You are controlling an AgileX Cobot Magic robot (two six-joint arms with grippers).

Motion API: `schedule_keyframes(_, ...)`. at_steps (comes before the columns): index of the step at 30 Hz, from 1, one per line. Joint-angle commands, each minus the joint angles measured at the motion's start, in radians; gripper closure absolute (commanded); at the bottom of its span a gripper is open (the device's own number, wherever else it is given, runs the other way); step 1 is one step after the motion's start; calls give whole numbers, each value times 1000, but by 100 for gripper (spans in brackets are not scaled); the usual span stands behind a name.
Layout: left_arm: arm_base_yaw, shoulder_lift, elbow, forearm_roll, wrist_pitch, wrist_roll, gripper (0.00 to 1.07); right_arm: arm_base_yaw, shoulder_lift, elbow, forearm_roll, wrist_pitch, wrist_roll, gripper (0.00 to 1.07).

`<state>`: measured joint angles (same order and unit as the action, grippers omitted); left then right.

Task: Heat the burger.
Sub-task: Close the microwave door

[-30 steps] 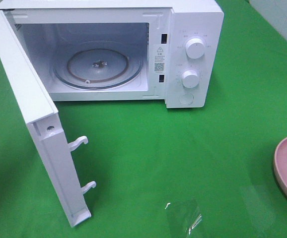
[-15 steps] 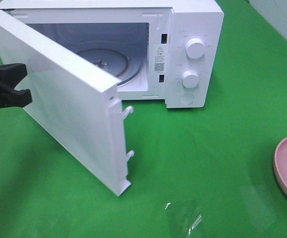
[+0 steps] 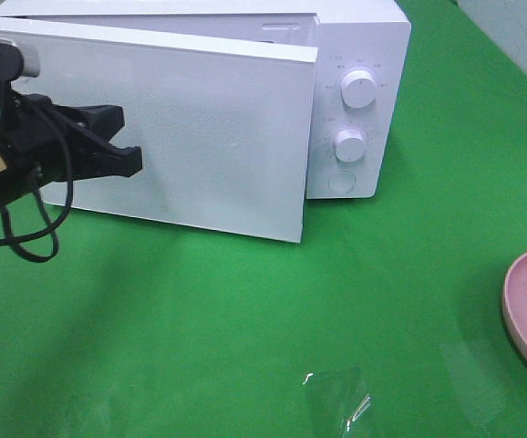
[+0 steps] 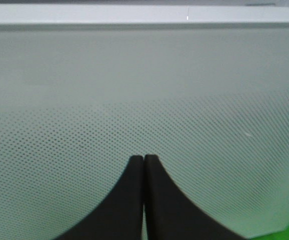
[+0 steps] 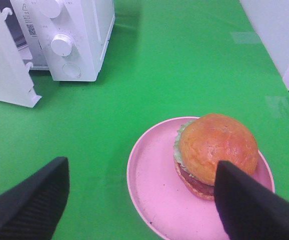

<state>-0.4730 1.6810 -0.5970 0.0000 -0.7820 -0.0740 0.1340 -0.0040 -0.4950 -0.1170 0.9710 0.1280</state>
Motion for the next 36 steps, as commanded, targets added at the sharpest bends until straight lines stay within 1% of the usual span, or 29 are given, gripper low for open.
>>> schedule_keyframes(1,-29,22,-54,-73,56,7,107,-7,-28,1,-2,-7,-17,32)
schedule_keyframes(2,-42,43,-90,-92,78,7,107,-7,-28,1,-2,-7,-17,32)
schedule_keyframes(3,-42,43,-90,-92,78,7,107,-7,-28,1,-2,-7,-17,32)
schedule_keyframes(4,-53,65,-124,-92,80,8,107,-7,-28,1,-2,-7,-17,32)
schedule_keyframes(5,-53,65,-124,-92,80,8,107,-7,-28,1,-2,-7,-17,32)
schedule_keyframes(6,-65,91,-160,-92,80,11,107,-7,-28,1,-2,-7,-17,32)
schedule_keyframes(7,-65,91,-160,-92,80,11,107,-7,-28,1,-2,-7,-17,32)
schedule_keyframes(9,-75,115,-191,-92,80,11,107,-7,-28,1,-2,-7,-17,32)
schedule_keyframes(10,-88,139,-222,-93,81,11,107,-7,-28,1,-2,-7,-17,32)
schedule_keyframes(11,-88,139,-222,-93,81,11,107,-7,-28,1,-2,-7,-17,32)
schedule_keyframes(13,-107,170,-260,-99,81,11,107,-7,-28,1,-2,-7,-17,32)
schedule_keyframes(16,-116,191,-285,-109,82,11,107,-7,-28,1,-2,-7,-17,32)
schedule_keyframes(17,-128,213,-313,-123,82,11,107,-7,-28,1,-2,-7,-17,32)
schedule_keyframes(18,-128,213,-313,-123,82,11,107,-7,-28,1,-2,-7,-17,32)
schedule_keyframes(20,-141,240,-356,-147,81,39,107,-7,-28,1,-2,-7,-17,32)
schedule_keyframes(21,-141,240,-356,-147,81,39,107,-7,-28,1,-2,-7,-17,32)
schedule_keyframes(22,-152,254,-384,-174,82,74,107,-7,-28,1,-2,-7,-17,32)
schedule_keyframes(23,-152,254,-384,-174,82,74,107,-7,-28,1,-2,-7,-17,32)
schedule_keyframes(24,-161,270,-413,-203,87,114,107,-7,-28,1,-2,-7,-17,32)
schedule_keyframes(25,-161,270,-413,-203,87,114,107,-7,-28,1,-2,-7,-17,32)
schedule_keyframes(26,-168,282,-435,-232,88,144,107,-7,-28,1,-2,-7,-17,32)
schedule_keyframes(27,-168,282,-435,-232,88,144,107,-7,-28,1,-2,-7,-17,32)
schedule_keyframes(28,-168,290,-455,-253,89,164,107,-7,-28,1,-2,-7,-17,32)
schedule_keyframes(29,-168,297,-469,-278,89,169,107,-7,-28,1,-2,-7,-17,32)
schedule_keyframes(32,-168,301,-476,-292,89,178,107,-7,-28,1,-2,-7,-17,32)
schedule_keyframes(33,-165,307,-486,-308,89,201,107,-7,-28,1,-2,-7,-17,32)
schedule_keyframes(34,-165,307,-486,-308,89,201,107,-7,-28,1,-2,-7,-17,32)
schedule_keyframes(35,-165,318,-500,-338,91,237,107,-7,-28,1,-2,-7,-17,32)
schedule_keyframes(36,-165,318,-500,-338,91,237,107,-7,-28,1,-2,-7,-17,32)
